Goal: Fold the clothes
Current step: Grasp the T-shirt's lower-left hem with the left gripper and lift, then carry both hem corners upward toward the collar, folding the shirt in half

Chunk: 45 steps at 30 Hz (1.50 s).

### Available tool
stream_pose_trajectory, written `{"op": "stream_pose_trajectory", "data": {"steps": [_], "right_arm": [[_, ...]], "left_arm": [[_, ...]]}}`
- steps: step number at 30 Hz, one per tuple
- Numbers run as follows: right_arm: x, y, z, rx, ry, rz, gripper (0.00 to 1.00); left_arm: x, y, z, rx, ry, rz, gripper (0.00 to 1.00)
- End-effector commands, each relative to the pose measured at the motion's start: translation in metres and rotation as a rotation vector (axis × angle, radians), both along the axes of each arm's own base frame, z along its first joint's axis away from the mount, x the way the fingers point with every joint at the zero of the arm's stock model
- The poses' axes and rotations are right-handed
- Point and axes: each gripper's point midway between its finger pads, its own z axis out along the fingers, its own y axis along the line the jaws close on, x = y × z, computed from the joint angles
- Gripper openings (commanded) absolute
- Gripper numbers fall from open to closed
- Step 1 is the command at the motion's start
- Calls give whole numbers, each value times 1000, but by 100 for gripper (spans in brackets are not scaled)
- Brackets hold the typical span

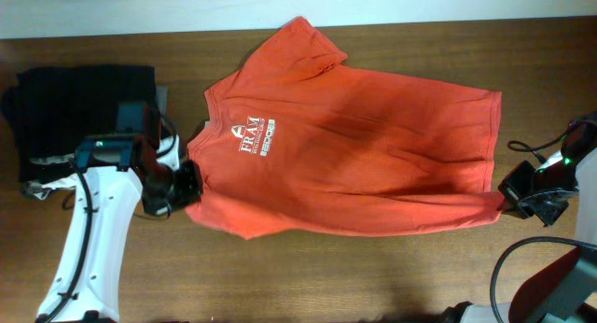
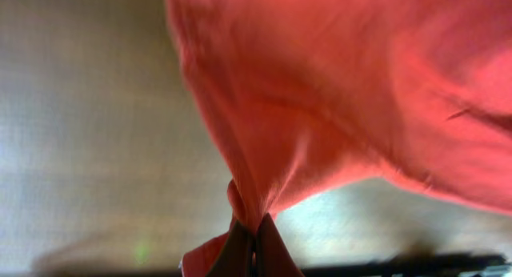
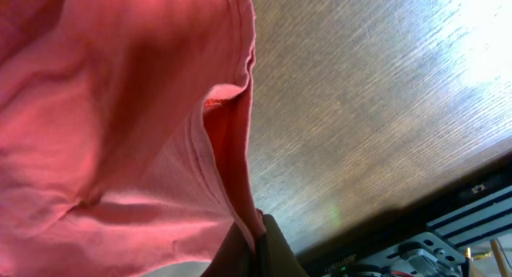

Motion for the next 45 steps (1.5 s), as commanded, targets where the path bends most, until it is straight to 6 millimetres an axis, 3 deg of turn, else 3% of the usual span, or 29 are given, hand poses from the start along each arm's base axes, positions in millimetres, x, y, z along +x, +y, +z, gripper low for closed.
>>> {"op": "stream_pose_trajectory", "data": {"steps": [1, 7, 15, 26, 36, 45], "right_arm": [[7, -1, 3, -6, -24, 11, 4], [15, -4, 3, -12, -59, 10, 4], [25, -10, 2, -38, -98, 4, 4], [38, -19, -12, -48, -104, -33, 4], [62, -34, -37, -61, -125, -56, 4], [78, -44, -59, -68, -136, -63, 4]], "left_arm": [[24, -5, 27, -36, -130, 11, 0], [67, -22, 48, -67, -319, 3, 0], [114, -69, 75, -80, -570, -116, 0], [145, -71, 41, 23, -566, -107, 0], [176, -71, 10, 50, -574, -94, 0], [189, -59, 5, 129, -604, -56, 0]]}}
